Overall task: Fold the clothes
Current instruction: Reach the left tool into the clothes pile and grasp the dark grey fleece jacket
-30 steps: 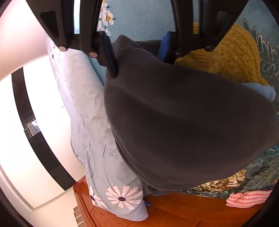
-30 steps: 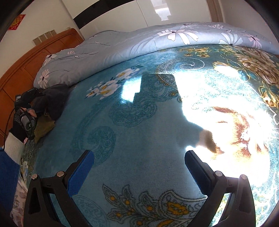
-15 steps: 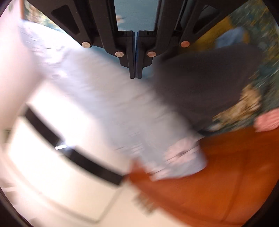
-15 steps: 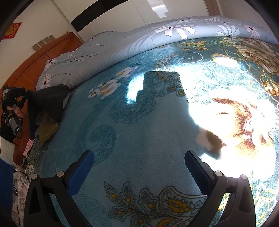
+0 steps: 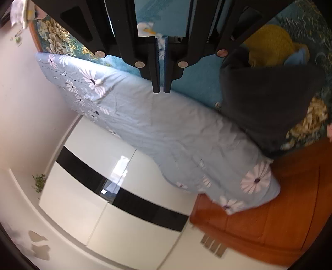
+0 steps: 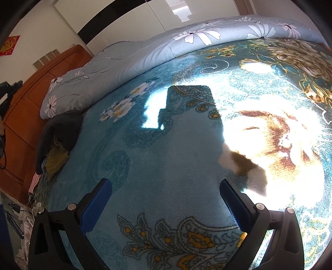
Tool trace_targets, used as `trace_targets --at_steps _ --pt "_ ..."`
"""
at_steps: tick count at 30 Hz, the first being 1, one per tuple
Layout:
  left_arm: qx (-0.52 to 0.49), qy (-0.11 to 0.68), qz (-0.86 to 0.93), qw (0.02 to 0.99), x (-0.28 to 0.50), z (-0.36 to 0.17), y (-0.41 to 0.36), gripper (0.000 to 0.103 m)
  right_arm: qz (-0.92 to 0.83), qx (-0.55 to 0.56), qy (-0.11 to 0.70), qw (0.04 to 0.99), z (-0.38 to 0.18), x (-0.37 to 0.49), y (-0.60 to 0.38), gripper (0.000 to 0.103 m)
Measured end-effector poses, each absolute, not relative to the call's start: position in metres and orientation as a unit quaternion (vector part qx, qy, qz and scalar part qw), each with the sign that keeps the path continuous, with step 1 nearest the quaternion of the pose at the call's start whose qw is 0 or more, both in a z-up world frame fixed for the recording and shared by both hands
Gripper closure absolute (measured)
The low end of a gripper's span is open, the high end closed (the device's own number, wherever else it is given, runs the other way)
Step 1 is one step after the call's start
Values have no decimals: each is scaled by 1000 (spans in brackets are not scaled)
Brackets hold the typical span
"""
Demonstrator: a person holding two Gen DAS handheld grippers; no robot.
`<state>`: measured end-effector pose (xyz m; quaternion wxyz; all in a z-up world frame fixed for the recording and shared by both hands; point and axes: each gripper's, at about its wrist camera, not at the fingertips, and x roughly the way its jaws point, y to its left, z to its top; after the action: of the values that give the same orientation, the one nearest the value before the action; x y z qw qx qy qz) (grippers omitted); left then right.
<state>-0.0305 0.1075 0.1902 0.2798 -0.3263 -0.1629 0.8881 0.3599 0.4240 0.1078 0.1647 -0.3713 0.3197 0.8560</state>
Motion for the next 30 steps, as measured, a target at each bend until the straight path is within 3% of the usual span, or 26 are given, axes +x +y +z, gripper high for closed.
trace_targets --at_steps 1,4,8,13,23,26,30 --pt "-343 -181 884 262 -38 168 86 86 856 -372 319 165 107 360 424 0" --pt "-367 -259 876 175 -42 117 2 48 857 -375 310 168 105 358 422 0" --pt "-381 -344 855 78 -49 70 -101 34 859 -382 291 175 101 354 418 0" --pt "-399 -445 799 70 -72 23 -149 21 862 -393 257 191 98 347 411 0" --pt "-369 -605 697 109 -105 -10 -149 18 863 -394 247 197 96 348 407 0" --pt "-362 -579 726 84 -109 10 -145 19 864 -395 244 195 96 347 407 0" --pt "-328 -475 815 57 -108 61 -130 25 864 -396 244 192 96 348 408 0"
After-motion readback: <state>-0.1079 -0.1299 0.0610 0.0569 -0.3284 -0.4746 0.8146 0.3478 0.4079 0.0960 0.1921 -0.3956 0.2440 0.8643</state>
